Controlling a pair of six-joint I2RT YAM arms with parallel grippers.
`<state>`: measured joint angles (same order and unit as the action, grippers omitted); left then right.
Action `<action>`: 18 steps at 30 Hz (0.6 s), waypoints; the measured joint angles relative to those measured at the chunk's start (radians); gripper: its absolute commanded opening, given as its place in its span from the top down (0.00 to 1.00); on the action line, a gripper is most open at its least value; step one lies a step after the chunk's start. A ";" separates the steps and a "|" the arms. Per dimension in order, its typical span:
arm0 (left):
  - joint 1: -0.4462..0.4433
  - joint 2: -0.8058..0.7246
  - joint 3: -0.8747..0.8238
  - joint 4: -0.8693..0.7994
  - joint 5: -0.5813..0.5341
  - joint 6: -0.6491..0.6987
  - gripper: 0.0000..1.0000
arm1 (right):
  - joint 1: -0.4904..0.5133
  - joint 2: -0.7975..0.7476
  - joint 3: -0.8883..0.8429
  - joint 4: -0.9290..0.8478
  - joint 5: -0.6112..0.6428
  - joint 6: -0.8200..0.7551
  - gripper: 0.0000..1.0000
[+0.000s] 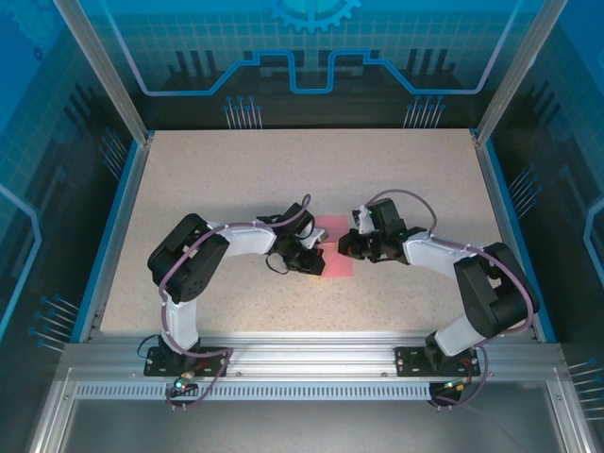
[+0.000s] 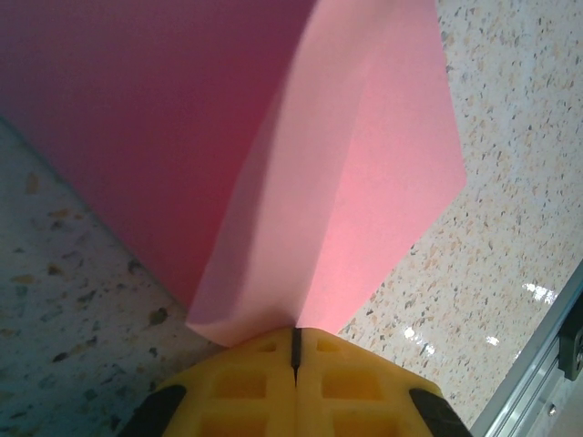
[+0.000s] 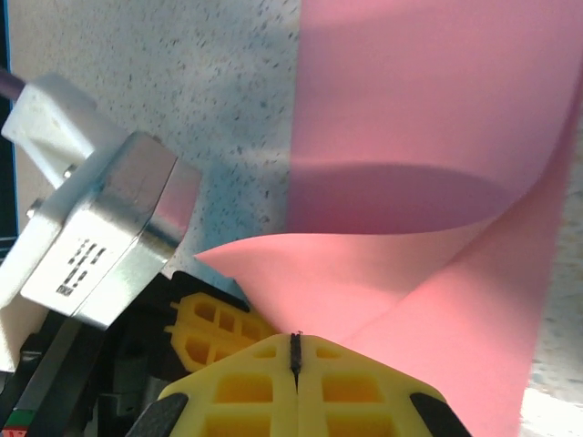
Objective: Fold a paper plane with a square sheet of paper (fold left side to right side)
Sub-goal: Fold the triangle a second time at the center of the table.
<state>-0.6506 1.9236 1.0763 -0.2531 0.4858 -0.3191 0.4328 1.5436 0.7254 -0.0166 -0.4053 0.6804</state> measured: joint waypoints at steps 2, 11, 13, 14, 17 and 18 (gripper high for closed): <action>0.000 0.000 0.000 0.000 0.001 0.000 1.00 | 0.016 0.016 0.000 0.017 -0.004 0.003 1.00; 0.000 0.000 0.000 0.000 0.001 0.000 1.00 | 0.056 0.113 0.037 0.044 -0.018 0.018 1.00; 0.000 0.000 0.000 0.000 0.001 0.000 1.00 | 0.060 0.122 0.048 0.047 -0.019 0.019 1.00; 0.000 0.000 0.000 0.000 0.001 0.000 1.00 | 0.060 0.127 0.054 0.048 -0.019 0.019 1.00; 0.000 0.000 0.000 0.000 0.001 0.000 1.00 | 0.063 0.141 0.064 0.049 -0.018 0.019 1.00; 0.000 0.000 0.000 0.000 0.001 0.000 1.00 | 0.064 0.146 0.067 0.049 -0.018 0.019 1.00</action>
<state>-0.6506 1.9236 1.0760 -0.2527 0.4870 -0.3191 0.4973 1.6897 0.7925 0.0322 -0.4232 0.6991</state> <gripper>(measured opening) 0.044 0.043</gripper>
